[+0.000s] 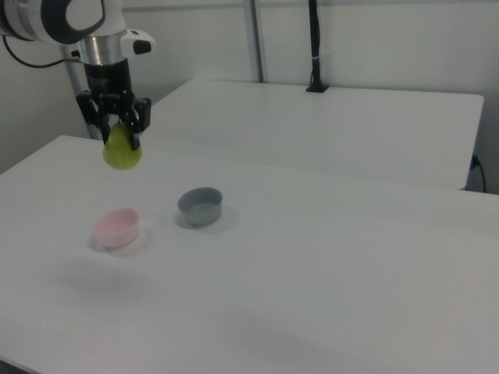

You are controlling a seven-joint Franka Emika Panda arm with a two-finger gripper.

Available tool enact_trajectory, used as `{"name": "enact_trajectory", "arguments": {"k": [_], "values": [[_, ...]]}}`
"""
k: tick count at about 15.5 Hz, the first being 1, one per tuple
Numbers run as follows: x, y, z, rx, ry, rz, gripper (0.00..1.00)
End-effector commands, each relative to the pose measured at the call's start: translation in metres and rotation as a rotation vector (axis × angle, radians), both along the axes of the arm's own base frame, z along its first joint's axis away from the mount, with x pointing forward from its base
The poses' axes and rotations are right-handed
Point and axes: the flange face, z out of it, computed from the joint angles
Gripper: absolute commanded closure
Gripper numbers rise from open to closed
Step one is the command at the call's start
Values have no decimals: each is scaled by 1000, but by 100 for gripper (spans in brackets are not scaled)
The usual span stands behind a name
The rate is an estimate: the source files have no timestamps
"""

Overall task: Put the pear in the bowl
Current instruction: 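Lift the pear and carry it toward the pink bowl, then lower the pear into the pink bowl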

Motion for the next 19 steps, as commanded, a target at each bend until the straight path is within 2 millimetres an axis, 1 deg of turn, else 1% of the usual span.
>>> {"name": "enact_trajectory", "arguments": {"k": [1, 2, 4, 5, 8, 11, 14, 16, 19], "values": [[-10, 16, -12, 22, -15, -60, 100], [-10, 18, -16, 23, -22, -63, 100], [-11, 38, -30, 23, -24, -35, 100], [-11, 41, -36, 24, -28, -31, 100], [-8, 61, -54, 26, -54, -30, 100], [-3, 85, -74, 29, -81, -6, 100], [9, 106, -103, 22, -73, 14, 100], [18, 121, -123, 18, -84, -37, 100], [27, 143, -150, 9, -84, -40, 100]]}}
